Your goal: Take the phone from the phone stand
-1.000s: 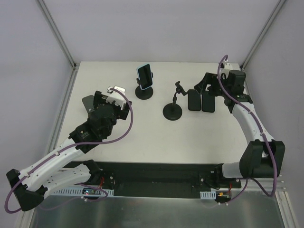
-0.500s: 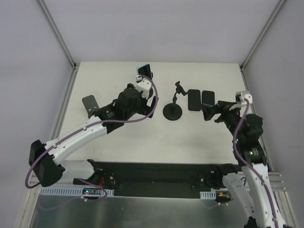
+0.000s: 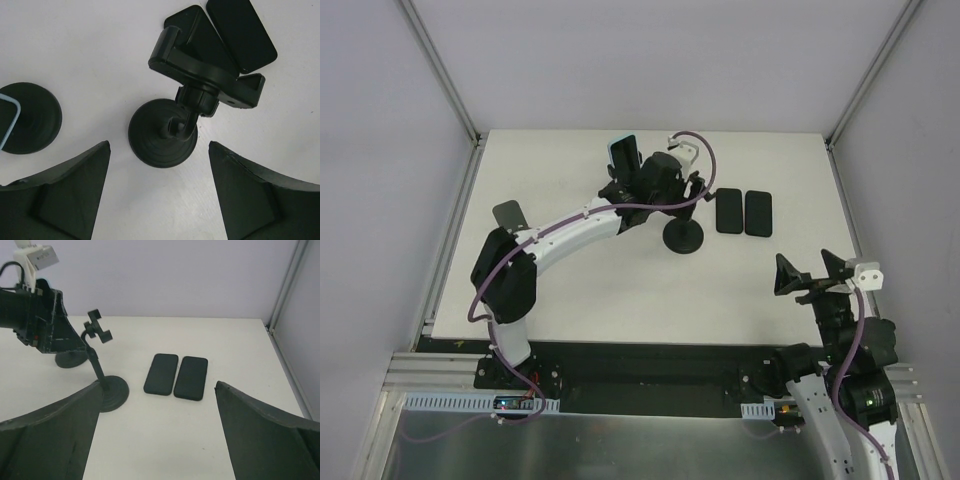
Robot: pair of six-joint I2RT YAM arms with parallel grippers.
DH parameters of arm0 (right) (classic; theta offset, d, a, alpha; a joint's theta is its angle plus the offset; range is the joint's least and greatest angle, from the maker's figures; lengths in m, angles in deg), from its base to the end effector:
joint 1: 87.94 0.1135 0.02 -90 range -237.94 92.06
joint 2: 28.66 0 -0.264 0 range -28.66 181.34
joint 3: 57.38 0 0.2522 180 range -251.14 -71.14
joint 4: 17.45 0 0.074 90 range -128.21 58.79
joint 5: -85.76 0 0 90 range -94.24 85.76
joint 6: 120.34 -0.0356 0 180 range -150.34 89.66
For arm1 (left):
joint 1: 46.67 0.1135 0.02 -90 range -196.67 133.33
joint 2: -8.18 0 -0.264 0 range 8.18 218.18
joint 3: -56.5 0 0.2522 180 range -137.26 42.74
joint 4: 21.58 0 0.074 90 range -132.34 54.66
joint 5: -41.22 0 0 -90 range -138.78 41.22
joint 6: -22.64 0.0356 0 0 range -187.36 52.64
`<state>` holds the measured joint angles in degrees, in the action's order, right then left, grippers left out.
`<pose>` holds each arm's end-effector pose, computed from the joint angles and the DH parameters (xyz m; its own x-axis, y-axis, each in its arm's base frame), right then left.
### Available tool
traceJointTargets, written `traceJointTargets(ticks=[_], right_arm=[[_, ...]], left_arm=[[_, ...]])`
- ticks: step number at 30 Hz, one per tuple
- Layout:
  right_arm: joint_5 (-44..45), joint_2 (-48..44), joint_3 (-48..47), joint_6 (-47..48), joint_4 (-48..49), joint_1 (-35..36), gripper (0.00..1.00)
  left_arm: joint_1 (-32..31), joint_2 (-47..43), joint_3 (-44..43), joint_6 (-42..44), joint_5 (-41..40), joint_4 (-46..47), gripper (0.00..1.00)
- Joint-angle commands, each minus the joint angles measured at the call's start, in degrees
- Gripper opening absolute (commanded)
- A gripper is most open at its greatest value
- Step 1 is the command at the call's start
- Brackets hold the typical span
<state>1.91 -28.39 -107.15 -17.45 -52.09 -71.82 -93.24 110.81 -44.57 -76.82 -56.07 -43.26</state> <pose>0.0256 0.0034 0.3346 0.2796 -0.1501 -0.9483 -0.1172 0.9750 -0.1888 0.2991 -0.3094 0.3211 -0.3728 0.1567 -0.9146 0.5869 0.8033 -0.1016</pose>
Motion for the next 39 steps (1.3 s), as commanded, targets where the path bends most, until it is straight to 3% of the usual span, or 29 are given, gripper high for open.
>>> traceJointTargets(ticks=[1, 4, 7, 8, 10, 11, 12, 16, 25, 32, 39], right_arm=[[7.2, -5.98, 3.04, 3.47, -0.83, 1.63, 0.96], [6.95, -8.0, 4.98, 2.67, -0.21, 2.07, 0.97], [7.9, -9.06, 5.86, 3.29, 0.32, 2.6, 0.96], [8.08, -9.58, 5.86, 3.46, 0.32, 2.86, 0.97], [8.17, -9.68, 6.21, 3.55, 0.4, 3.13, 0.96], [8.17, -9.68, 6.3, 3.64, 0.49, 3.3, 0.97], [8.17, -9.68, 6.3, 3.64, 0.49, 3.3, 0.97], [8.35, -9.68, 6.65, 3.73, 0.85, 3.48, 0.96], [8.0, -8.27, 6.83, 3.9, 1.37, 4.45, 0.96], [7.65, -6.95, 7.01, 4.25, 1.64, 5.06, 0.97], [7.12, -6.34, 7.01, 4.6, 1.72, 5.24, 0.97]], left_arm=[[-0.81, 3.36, -5.41, -0.57, 2.72, 1.33, 0.71], [-0.89, 5.73, -7.61, -0.04, 4.21, 1.59, 0.61], [-0.98, 7.41, -9.02, 0.49, 4.74, 1.68, 0.44], [-0.98, 7.67, -9.11, 0.75, 5.0, 1.68, 0.32], [-0.98, 7.59, -8.85, 0.93, 5.09, 1.68, 0.17], [-0.98, 6.98, -8.5, 1.28, 5.18, 1.68, 0.04], [-0.98, 6.45, -7.97, 1.45, 4.92, 1.68, 0.0], [-0.98, 1.18, -2.62, 1.98, 3.08, 1.77, 0.0], [1.12, -19.29, 18.02, 4.97, -6.76, 0.89, 0.0], [12.54, -31.51, 25.69, 5.15, -11.61, -2.09, 0.0], [27.92, -32.85, 24.65, 4.71, -9.42, -1.92, 0.0]])
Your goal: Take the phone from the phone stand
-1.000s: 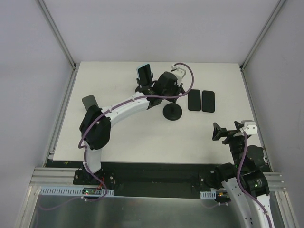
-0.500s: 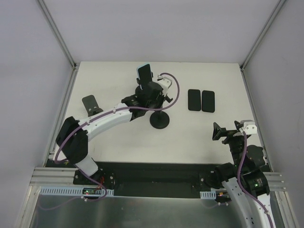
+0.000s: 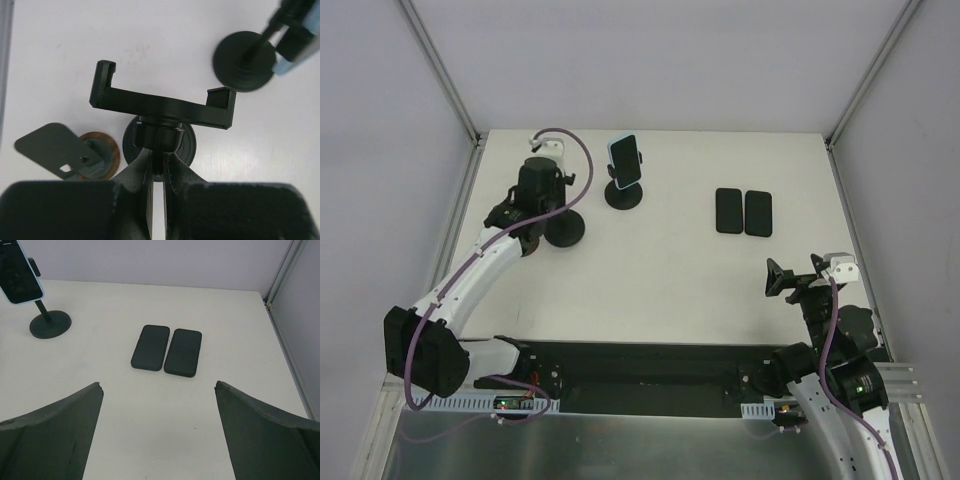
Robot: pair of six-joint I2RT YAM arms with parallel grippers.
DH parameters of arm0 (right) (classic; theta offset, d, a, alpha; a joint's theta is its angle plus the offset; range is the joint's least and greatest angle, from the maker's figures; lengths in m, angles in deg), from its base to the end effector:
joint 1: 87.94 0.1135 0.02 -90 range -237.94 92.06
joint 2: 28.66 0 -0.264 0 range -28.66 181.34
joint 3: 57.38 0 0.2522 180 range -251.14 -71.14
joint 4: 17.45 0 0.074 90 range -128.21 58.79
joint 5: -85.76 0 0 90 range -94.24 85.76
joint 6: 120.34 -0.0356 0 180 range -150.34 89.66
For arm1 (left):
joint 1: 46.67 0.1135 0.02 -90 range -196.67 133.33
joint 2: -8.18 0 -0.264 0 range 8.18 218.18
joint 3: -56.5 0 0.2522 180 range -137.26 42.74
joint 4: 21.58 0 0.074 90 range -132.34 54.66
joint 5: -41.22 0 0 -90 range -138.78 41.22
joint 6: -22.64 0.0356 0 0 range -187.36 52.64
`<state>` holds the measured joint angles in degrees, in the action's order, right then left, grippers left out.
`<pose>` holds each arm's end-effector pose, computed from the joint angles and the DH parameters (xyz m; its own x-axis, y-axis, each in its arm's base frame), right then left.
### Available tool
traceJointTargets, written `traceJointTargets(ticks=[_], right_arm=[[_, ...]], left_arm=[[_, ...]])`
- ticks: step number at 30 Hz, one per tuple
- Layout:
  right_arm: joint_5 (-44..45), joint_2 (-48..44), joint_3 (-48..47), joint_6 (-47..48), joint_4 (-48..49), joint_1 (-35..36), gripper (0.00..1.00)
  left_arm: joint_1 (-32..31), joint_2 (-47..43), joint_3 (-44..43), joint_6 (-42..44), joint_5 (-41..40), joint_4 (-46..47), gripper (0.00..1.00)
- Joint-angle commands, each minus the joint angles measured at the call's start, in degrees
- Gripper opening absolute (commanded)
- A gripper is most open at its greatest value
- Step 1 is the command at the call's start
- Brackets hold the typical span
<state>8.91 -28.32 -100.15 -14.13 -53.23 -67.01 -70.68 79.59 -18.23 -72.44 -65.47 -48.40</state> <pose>0.0497 0.0103 0.2978 0.1421 -0.2367 -0.9611 -0.1012 0.9624 -0.2520 0.2661 -0.1073 0.3352 -0.3760 0.0746 -0.9236 0.1163 0.9927 0.0329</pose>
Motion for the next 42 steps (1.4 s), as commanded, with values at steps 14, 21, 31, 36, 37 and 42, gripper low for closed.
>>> traceJointTargets(ticks=[14, 21, 31, 36, 37, 42], right_arm=[[-0.23, -6.23, 0.71, 2.25, 3.04, 0.69, 0.97], [-0.67, -5.7, 0.98, 2.43, 3.56, 0.69, 0.97], [-0.67, -5.35, 1.15, 2.69, 3.65, 0.69, 0.97], [-0.75, -5.52, 1.24, 2.69, 3.65, 0.69, 0.96], [-0.75, -5.61, 1.24, 2.69, 3.74, 0.69, 0.97], [-1.02, -5.96, 1.5, 2.69, 4.0, 0.69, 0.96]], left_arm=[[17.68, 10.31, -8.02, -0.98, 12.21, 9.98, 0.0], [17.86, 12.69, -7.41, 0.33, 12.03, 11.39, 0.0], [17.86, 13.58, -6.71, 1.13, 12.12, 11.83, 0.31], [17.86, 10.77, -6.09, 0.86, 13.7, 11.66, 0.63], [17.86, 9.46, -5.83, 0.6, 13.79, 11.74, 0.68], [17.68, 4.79, -5.56, -0.28, 15.37, 11.65, 0.9]])
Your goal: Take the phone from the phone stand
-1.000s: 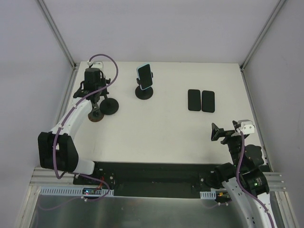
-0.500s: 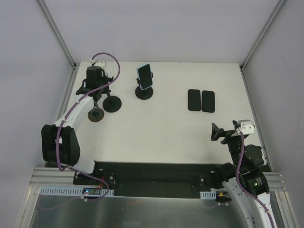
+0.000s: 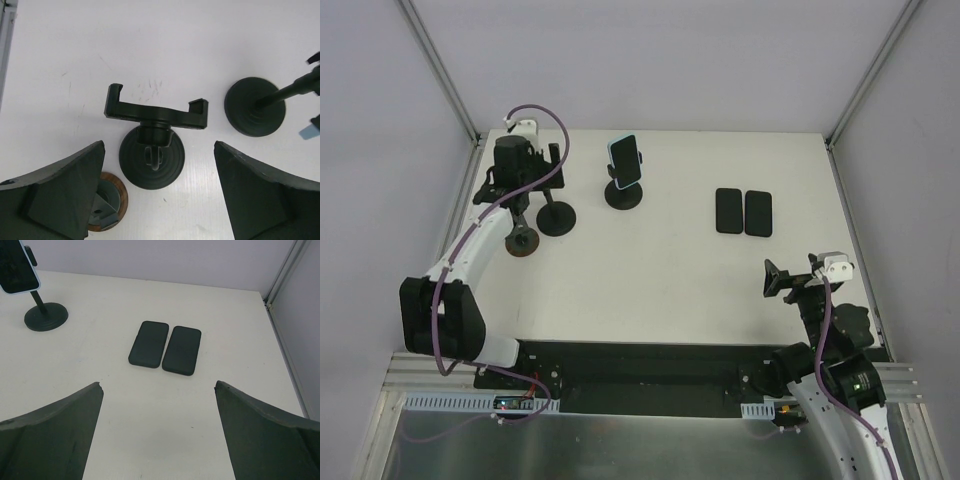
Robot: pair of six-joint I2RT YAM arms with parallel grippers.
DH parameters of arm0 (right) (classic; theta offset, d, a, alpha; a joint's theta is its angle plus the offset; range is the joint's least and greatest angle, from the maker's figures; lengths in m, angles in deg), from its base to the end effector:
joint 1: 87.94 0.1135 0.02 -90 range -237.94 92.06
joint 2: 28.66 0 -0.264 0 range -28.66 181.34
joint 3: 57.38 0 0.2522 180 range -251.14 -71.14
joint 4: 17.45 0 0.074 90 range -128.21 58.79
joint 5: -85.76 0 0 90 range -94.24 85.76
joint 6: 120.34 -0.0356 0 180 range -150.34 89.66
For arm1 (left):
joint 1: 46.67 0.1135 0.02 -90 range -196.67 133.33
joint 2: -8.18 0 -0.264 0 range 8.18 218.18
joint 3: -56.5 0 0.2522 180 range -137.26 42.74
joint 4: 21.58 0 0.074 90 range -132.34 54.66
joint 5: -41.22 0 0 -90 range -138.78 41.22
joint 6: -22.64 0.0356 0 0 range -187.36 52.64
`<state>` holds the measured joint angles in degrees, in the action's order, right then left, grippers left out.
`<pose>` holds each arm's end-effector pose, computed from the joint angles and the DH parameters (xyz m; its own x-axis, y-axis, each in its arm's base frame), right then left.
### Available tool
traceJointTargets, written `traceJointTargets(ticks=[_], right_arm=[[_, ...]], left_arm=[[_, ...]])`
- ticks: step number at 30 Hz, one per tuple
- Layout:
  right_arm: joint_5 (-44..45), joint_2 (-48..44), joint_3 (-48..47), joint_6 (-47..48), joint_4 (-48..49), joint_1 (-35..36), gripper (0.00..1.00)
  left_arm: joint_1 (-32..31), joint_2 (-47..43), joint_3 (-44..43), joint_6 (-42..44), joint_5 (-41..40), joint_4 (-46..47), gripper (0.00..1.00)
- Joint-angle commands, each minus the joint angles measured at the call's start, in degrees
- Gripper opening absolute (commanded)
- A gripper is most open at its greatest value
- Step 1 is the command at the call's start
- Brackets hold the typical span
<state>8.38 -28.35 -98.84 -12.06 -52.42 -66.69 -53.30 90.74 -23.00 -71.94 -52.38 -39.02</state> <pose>0.0532 0.0123 0.2926 0.1427 -0.2729 -0.9514 -0.1121 0.9506 -0.2895 0.3382 -0.0371 0.3235 -0.3513 -0.0394 -0.9354 0.0288 0.9982 -0.0529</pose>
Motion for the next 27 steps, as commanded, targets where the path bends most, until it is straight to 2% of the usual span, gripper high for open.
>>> traceJointTargets(ticks=[1, 4, 9, 14, 17, 23, 27], right_arm=[[-0.58, -6.03, 0.19, 0.61, 3.19, 0.45, 0.96], [-0.76, -6.2, 0.19, 0.53, 3.46, 0.45, 0.97], [-0.67, -6.56, 0.46, 0.61, 3.72, 1.07, 0.96], [-0.67, -7.0, 0.55, 0.61, 3.9, 1.24, 0.97], [-0.76, -7.17, 0.63, 0.61, 4.07, 1.42, 0.97], [-0.67, -7.35, 0.72, 0.7, 4.25, 1.77, 0.97], [-0.49, -7.44, 0.81, 0.7, 4.25, 1.86, 0.97]], left_arm=[[0.13, -7.84, -0.89, -1.57, 2.8, 2.28, 0.92], [-1.35, -10.22, -1.76, -3.06, 3.51, 2.28, 0.98], [-6.1, -9.53, -5.54, -3.07, 9.65, 2.28, 0.99], [-11.46, -3.03, -10.81, -0.17, 11.51, 2.28, 0.99], [-12.0, 1.45, -13.8, -1.04, 11.94, 2.28, 0.99], [-12.53, 10.15, -20.92, -1.66, 15.28, 2.28, 0.93], [-12.88, 14.81, -24.96, -2.01, 16.86, 2.28, 0.85]])
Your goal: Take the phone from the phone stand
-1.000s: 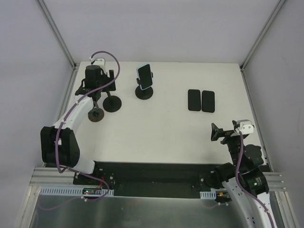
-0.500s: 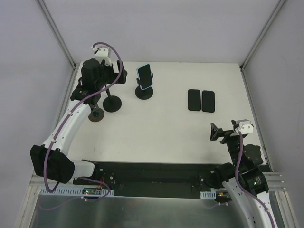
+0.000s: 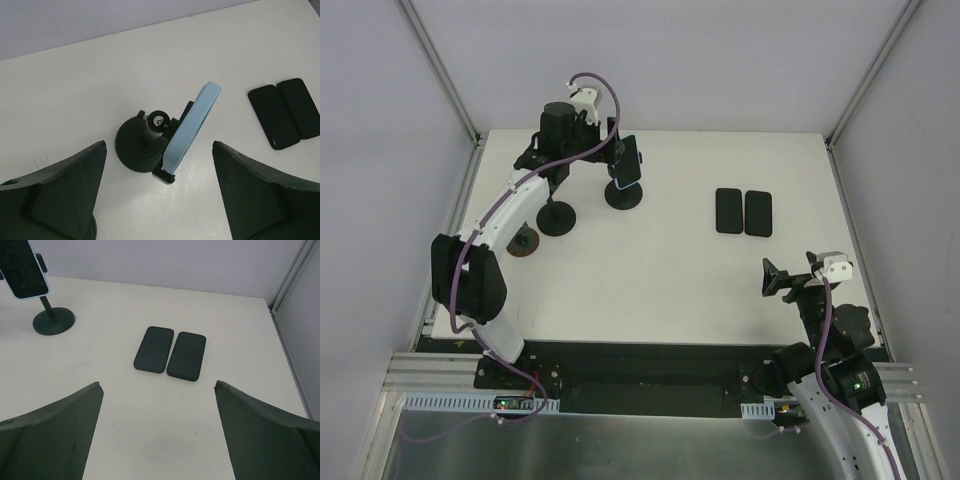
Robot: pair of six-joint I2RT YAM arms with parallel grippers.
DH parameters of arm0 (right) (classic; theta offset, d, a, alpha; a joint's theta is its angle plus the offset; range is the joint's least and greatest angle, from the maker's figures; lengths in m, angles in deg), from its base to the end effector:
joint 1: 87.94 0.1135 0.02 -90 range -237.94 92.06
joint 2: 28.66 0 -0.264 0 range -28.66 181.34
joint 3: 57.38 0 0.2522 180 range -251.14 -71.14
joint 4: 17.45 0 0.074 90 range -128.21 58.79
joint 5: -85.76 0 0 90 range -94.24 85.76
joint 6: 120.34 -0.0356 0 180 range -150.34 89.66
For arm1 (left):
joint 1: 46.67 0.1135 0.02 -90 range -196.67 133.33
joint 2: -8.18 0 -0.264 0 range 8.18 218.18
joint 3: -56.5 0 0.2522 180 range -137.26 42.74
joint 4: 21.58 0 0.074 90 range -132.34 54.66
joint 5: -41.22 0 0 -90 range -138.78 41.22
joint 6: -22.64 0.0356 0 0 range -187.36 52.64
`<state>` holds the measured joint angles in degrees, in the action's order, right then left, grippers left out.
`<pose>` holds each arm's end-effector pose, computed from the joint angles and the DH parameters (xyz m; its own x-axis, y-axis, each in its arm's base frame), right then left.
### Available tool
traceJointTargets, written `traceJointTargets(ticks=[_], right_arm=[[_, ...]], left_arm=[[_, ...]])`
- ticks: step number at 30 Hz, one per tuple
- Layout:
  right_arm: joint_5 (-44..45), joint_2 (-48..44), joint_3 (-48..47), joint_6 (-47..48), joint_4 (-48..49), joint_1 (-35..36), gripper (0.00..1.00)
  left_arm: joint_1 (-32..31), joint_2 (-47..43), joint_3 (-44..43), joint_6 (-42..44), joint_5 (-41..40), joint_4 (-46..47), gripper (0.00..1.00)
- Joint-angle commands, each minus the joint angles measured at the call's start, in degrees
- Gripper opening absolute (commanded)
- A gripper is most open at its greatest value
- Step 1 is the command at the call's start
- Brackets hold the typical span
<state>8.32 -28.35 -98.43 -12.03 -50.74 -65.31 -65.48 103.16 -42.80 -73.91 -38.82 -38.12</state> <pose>0.0537 0.0140 0.2936 0.1691 -0.2617 -0.9502 -0.1300 0.9497 -0.2847 0.3776 -0.1351 0.3724 -0.2535 -0.0323 -0.9668 0.4516 0.8799 -0.1479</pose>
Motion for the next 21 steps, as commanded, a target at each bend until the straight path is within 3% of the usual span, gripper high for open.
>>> traceJointTargets(ticks=[1, 7, 11, 14, 16, 21], right_arm=[[-0.43, -7.44, 0.48, 0.68, 2.57, 0.66, 0.96], [-0.25, -7.7, 0.48, 0.77, 2.65, 0.66, 0.97], [-0.16, -7.79, 0.48, 0.85, 2.65, 0.75, 0.97], [-0.34, -7.88, 0.48, 0.85, 2.65, 0.83, 0.96], [-0.34, -8.05, 0.48, 0.85, 2.65, 0.75, 0.97], [-0.69, -9.01, 0.57, 0.77, 2.65, 0.83, 0.96]], left_arm=[[-0.88, 3.97, -5.69, -0.13, 4.01, 1.38, 0.82], [-1.49, 6.89, -6.92, -0.75, 5.95, 1.29, 0.54], [-2.37, 5.66, -5.61, -0.92, 6.48, 1.38, 0.22], [-3.25, 3.2, -3.77, -1.01, 6.3, 1.29, 0.05], [-3.69, 0.84, -2.1, -1.54, 6.13, 1.29, 0.0], [-6.76, -4.79, 3.08, -2.33, 3.32, 1.38, 0.0]])
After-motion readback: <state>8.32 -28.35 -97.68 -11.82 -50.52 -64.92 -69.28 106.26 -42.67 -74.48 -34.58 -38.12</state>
